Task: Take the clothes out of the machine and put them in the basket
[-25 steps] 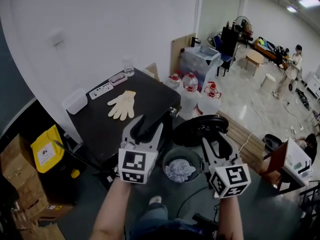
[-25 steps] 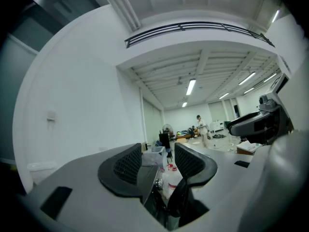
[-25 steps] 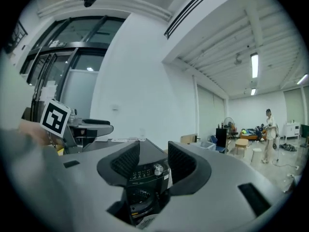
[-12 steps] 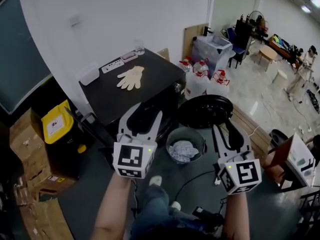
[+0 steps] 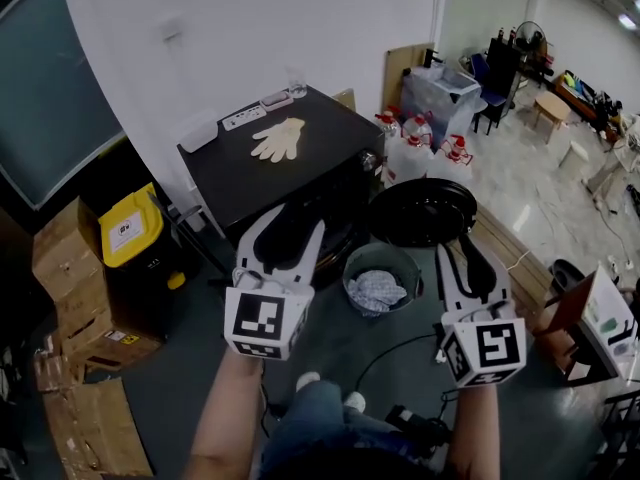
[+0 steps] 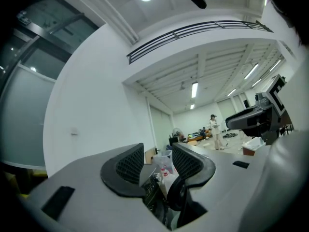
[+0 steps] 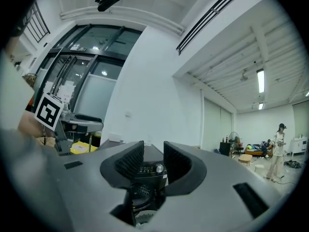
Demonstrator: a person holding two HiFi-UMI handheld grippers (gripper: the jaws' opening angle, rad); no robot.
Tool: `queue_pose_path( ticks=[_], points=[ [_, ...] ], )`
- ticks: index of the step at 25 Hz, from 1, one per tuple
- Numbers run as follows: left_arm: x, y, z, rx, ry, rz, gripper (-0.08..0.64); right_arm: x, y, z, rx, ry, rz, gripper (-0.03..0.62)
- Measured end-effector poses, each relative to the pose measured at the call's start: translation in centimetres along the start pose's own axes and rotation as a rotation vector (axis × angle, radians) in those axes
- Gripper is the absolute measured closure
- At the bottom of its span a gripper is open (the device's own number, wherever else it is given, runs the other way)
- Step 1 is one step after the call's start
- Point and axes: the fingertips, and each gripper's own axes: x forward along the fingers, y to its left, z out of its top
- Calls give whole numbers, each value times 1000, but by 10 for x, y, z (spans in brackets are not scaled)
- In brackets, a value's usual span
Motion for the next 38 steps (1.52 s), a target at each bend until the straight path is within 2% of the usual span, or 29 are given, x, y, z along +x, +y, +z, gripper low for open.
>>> queue_pose_path(
  ticks=[2, 3, 4, 9, 24, 31, 38],
  points=[
    [-4, 3, 3, 14, -3, 15, 406, -3, -2, -1, -3, 13, -13, 496],
    [-6, 6, 5, 23, -6, 27, 535, -4, -3, -1, 3, 19, -21, 584],
    [-7, 8, 7, 32, -8, 37, 560, -5, -3, 0, 11, 25, -26, 591],
    [-7, 18, 14, 39, -22, 47, 560, -3, 1, 9, 7, 13, -27, 591],
    [-8, 48, 36, 29, -70, 21, 560, 5, 25, 40, -89, 16, -71, 591],
    [-7, 65, 38, 43, -57, 20, 560, 8, 31, 51, -106, 18, -102, 591],
    [-6, 87, 41, 27, -47, 57, 560, 4, 28, 56, -109, 19, -149, 591]
  ],
)
